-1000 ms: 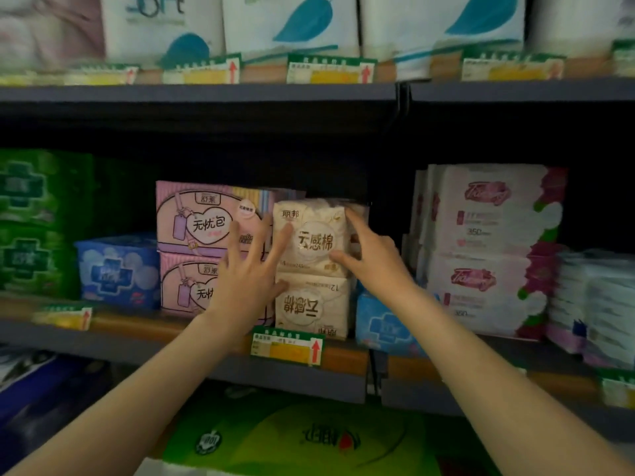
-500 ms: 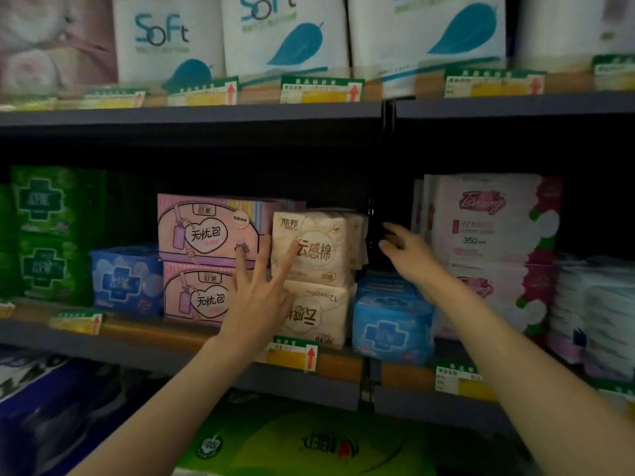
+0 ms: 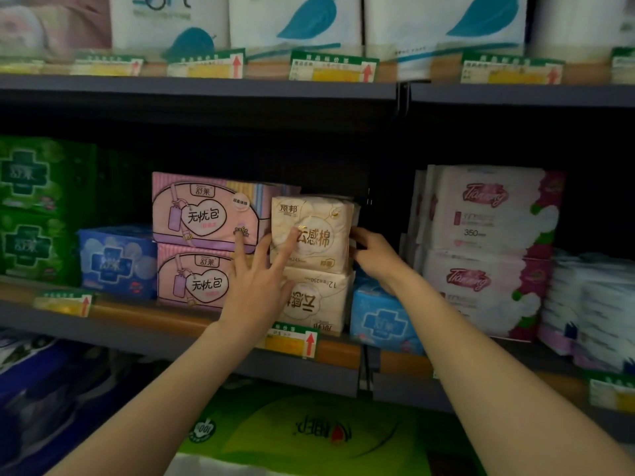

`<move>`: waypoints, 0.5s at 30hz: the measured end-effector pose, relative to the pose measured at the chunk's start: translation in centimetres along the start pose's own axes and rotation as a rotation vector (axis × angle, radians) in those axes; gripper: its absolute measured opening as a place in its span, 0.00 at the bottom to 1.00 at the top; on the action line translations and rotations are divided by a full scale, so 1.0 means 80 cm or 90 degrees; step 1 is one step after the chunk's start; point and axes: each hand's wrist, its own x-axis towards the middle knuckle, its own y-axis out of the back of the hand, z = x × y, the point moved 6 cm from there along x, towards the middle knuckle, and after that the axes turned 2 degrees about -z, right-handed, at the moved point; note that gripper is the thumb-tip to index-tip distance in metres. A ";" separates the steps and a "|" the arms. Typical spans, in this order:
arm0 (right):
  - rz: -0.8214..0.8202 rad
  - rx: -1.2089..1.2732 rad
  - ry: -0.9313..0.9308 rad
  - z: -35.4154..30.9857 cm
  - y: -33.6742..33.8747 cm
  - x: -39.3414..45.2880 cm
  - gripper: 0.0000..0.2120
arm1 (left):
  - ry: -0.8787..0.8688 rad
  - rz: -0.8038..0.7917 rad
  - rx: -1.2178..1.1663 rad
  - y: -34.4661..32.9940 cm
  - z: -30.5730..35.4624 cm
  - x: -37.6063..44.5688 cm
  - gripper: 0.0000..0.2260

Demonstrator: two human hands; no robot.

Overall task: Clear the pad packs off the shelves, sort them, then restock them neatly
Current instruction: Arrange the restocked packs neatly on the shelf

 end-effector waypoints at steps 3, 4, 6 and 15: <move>0.014 0.019 0.016 -0.005 0.002 -0.008 0.28 | -0.007 -0.011 -0.006 -0.001 -0.002 -0.001 0.37; 0.035 0.019 0.040 -0.010 0.006 -0.014 0.28 | -0.006 -0.013 -0.001 0.000 -0.001 0.000 0.37; 0.050 0.051 0.103 -0.024 0.006 -0.032 0.27 | -0.001 -0.004 0.016 -0.001 0.000 0.000 0.38; 0.119 -0.184 0.163 -0.049 -0.026 -0.067 0.40 | -0.008 -0.014 -0.042 -0.004 -0.009 -0.018 0.38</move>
